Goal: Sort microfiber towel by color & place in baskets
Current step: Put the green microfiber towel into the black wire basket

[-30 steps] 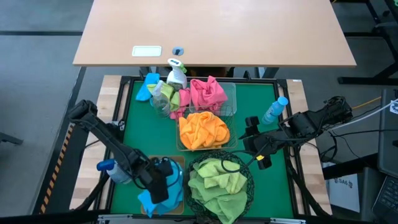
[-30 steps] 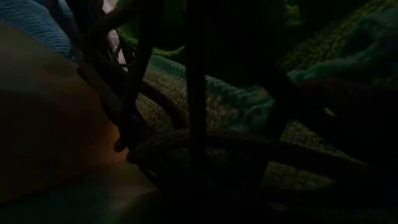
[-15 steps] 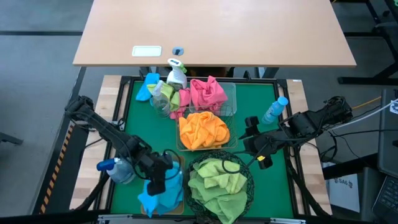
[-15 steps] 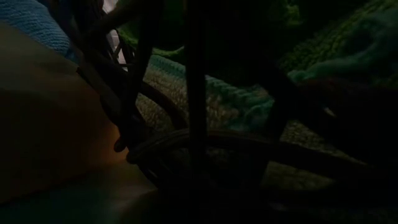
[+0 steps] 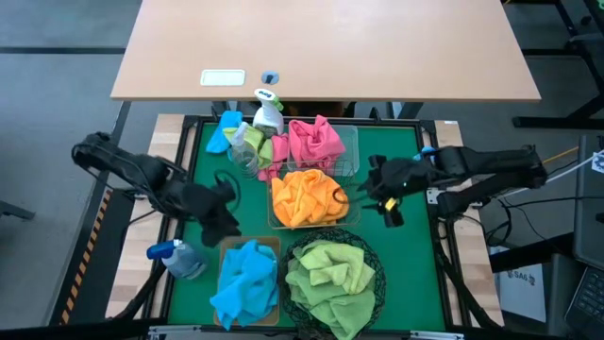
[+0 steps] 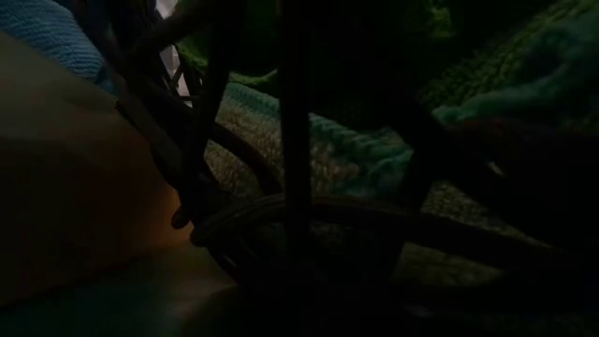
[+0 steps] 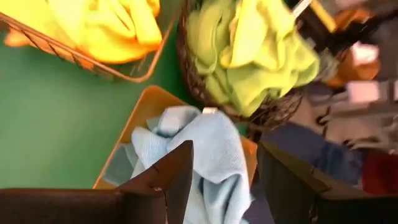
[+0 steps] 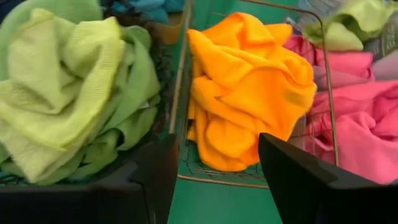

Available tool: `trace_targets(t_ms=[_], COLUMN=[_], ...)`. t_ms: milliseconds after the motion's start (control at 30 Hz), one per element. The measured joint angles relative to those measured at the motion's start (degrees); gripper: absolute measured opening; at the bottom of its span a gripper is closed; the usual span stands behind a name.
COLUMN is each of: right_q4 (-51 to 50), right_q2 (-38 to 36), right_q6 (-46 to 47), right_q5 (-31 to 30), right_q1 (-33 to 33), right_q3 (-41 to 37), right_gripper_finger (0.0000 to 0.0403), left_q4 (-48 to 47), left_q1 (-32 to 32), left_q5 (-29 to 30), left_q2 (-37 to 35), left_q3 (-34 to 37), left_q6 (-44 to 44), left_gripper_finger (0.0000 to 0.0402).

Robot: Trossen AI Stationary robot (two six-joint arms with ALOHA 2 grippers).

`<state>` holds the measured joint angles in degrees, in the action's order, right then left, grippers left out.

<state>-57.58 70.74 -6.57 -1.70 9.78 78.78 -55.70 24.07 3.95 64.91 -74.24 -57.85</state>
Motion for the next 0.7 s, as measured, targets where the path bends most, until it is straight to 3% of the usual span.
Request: trace_targets(t_ms=[300, 467, 700], right_q4=[12.8, 16.2, 17.9], right_q2=[-4.0, -3.5, -3.3], right_q6=[-2.3, -2.5, -2.7], right_q5=[4.9, 5.8, 5.9], right_q1=[-7.8, -9.2, -9.1], right_q3=[-10.5, -12.5, -13.8], right_gripper_finger=[0.0221, 0.0221, 0.0221], left_q4=[-0.8, -5.3, -10.6], left_q1=[-9.5, -20.2, -38.4], left_q5=[15.1, 20.6, 23.9], left_q2=[-6.9, -11.3, -15.6], left_q3=[0.0, 0.0, 0.0], left_q6=[0.0, 0.0, 0.0], left_gripper_finger=[0.0170, 0.0170, 0.0170])
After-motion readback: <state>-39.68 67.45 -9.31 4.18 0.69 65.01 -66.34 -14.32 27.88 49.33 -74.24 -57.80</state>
